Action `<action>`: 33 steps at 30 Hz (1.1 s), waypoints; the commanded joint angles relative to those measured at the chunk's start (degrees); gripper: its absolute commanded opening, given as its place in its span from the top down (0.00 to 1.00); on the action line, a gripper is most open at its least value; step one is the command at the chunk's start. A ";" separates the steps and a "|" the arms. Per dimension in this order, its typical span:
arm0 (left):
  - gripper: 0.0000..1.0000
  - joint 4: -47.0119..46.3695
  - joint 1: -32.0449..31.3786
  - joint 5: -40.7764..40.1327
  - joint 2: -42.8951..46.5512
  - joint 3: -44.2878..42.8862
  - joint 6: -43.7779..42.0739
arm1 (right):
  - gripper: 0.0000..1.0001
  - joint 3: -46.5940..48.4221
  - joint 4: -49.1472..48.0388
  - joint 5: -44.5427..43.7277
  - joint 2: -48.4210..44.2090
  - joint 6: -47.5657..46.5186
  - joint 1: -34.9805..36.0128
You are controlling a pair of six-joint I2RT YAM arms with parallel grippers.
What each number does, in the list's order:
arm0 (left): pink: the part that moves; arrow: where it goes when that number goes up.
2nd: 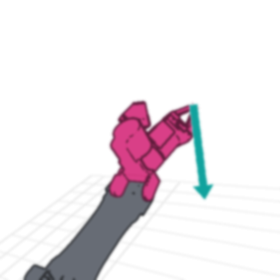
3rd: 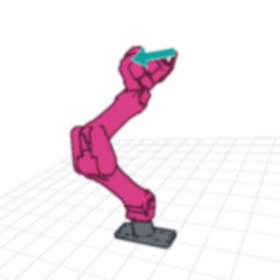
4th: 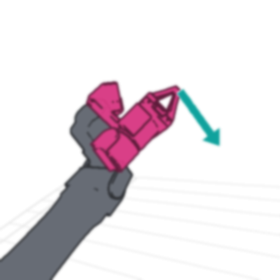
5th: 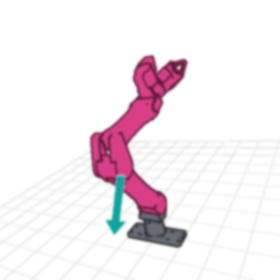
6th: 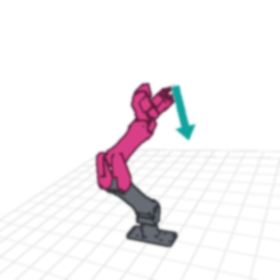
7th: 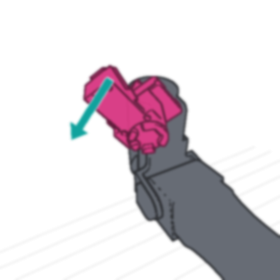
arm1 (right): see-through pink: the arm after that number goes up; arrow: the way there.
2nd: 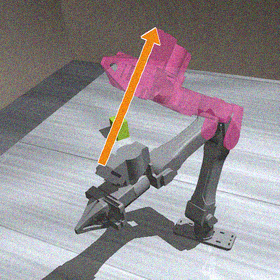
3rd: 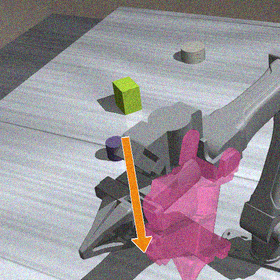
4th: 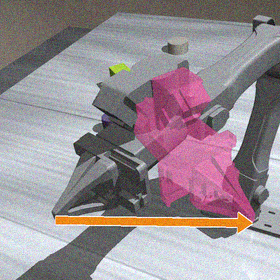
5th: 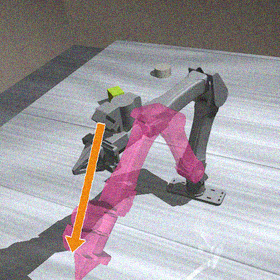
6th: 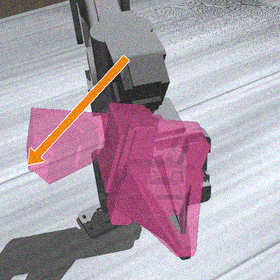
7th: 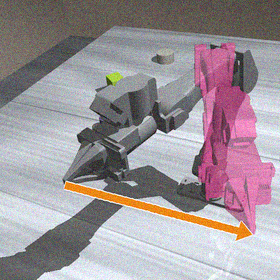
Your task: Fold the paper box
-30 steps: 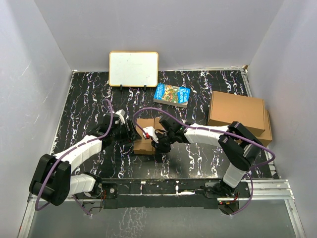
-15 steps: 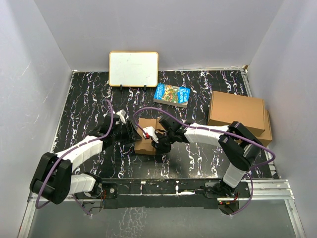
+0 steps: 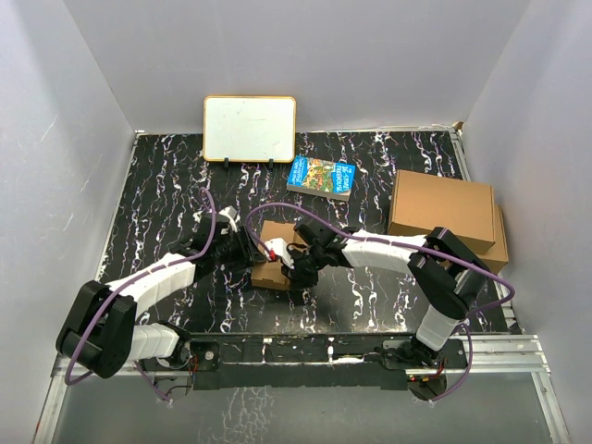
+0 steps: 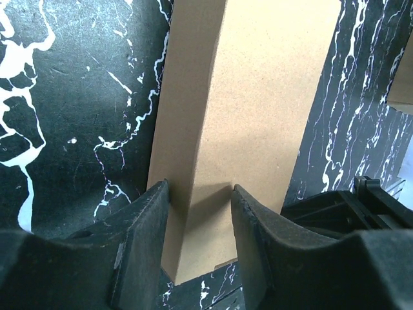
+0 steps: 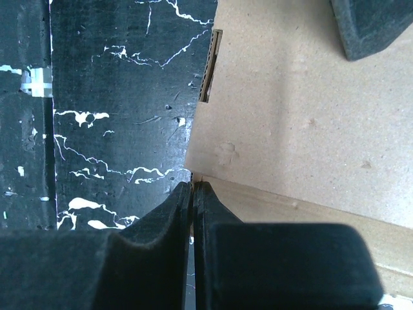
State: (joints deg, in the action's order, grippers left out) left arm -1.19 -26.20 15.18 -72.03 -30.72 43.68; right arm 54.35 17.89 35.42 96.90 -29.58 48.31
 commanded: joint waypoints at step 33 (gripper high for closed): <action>0.56 -0.40 -5.53 -5.56 0.79 0.57 2.95 | 0.72 4.73 2.44 8.75 -3.88 -0.37 -3.18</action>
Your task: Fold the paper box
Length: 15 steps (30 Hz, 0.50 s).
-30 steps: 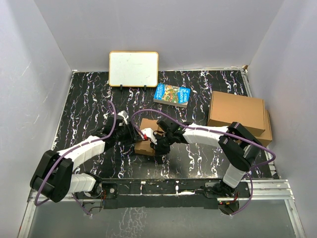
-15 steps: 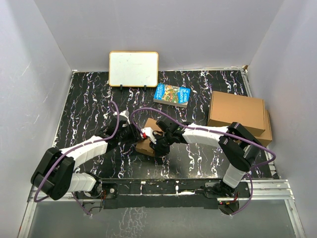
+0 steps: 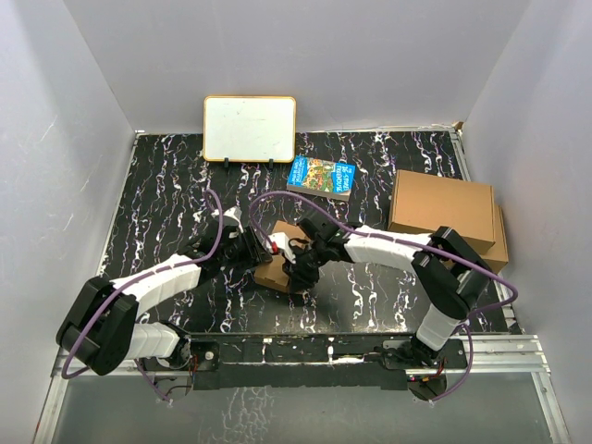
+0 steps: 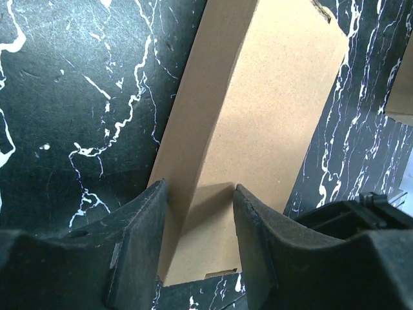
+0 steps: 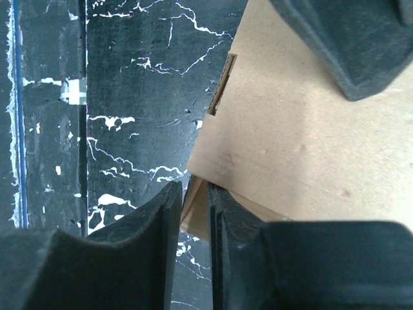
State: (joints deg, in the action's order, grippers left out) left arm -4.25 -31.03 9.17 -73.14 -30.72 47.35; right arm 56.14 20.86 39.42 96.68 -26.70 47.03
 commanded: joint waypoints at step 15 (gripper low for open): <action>0.55 3.67 -0.60 0.31 1.83 -0.43 -1.65 | 0.61 -0.65 1.86 11.23 -5.97 -12.55 -3.83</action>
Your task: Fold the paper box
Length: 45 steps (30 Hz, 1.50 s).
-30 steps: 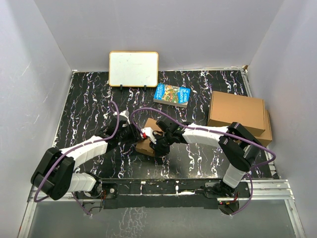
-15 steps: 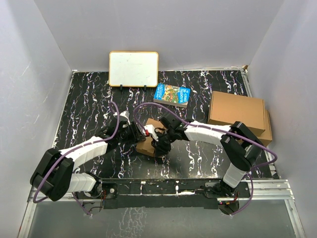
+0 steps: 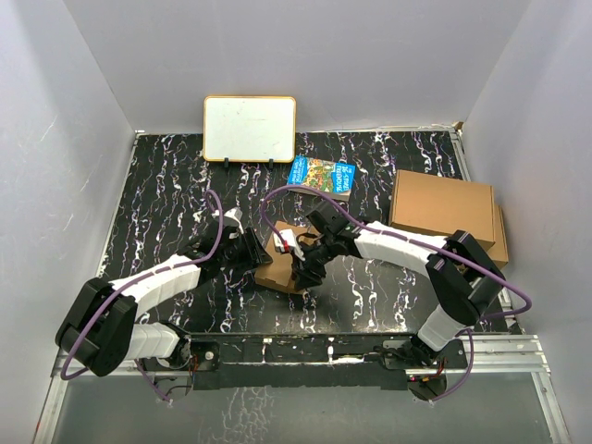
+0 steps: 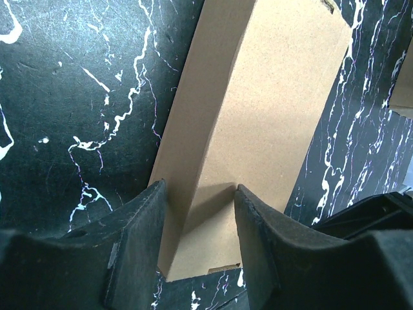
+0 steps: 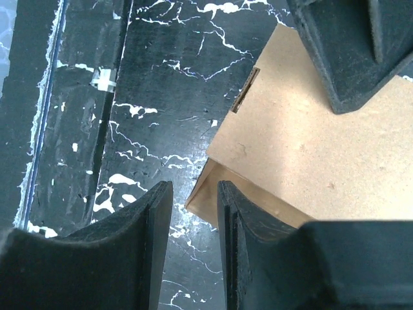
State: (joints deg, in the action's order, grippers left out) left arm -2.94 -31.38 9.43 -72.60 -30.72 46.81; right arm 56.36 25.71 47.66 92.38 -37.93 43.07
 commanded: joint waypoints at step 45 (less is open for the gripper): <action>0.55 2.10 -0.26 -0.42 1.85 0.23 -1.19 | 0.69 -0.47 -3.57 -5.48 1.32 4.61 2.63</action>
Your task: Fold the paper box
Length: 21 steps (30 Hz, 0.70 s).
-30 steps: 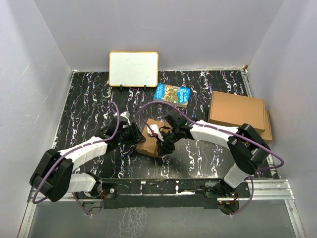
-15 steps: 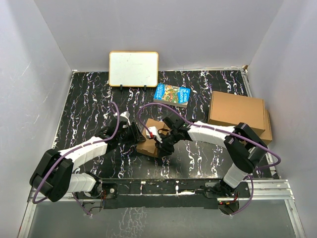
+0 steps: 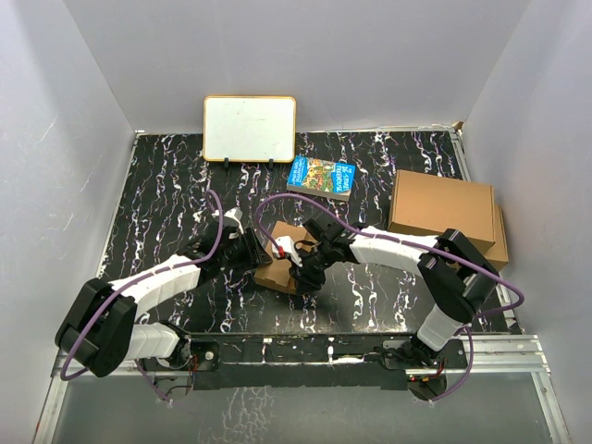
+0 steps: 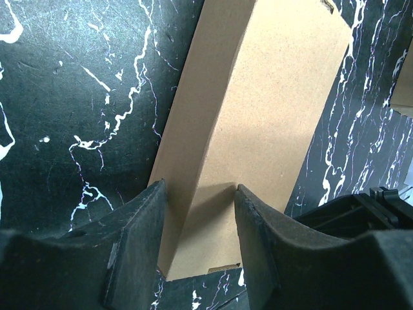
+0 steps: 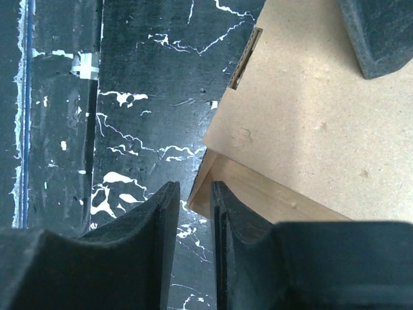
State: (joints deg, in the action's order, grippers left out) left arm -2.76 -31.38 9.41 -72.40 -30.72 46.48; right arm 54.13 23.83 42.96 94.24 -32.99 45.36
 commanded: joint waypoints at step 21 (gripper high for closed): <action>0.55 1.78 -0.24 -0.23 1.36 -0.04 -0.95 | 0.73 -0.14 -2.37 -1.23 0.46 0.01 1.21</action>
State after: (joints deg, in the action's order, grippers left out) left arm -2.66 -31.38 9.41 -72.38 -30.72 46.48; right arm 54.08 23.83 40.82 94.24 -33.08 45.91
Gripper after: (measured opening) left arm 0.450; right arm 0.272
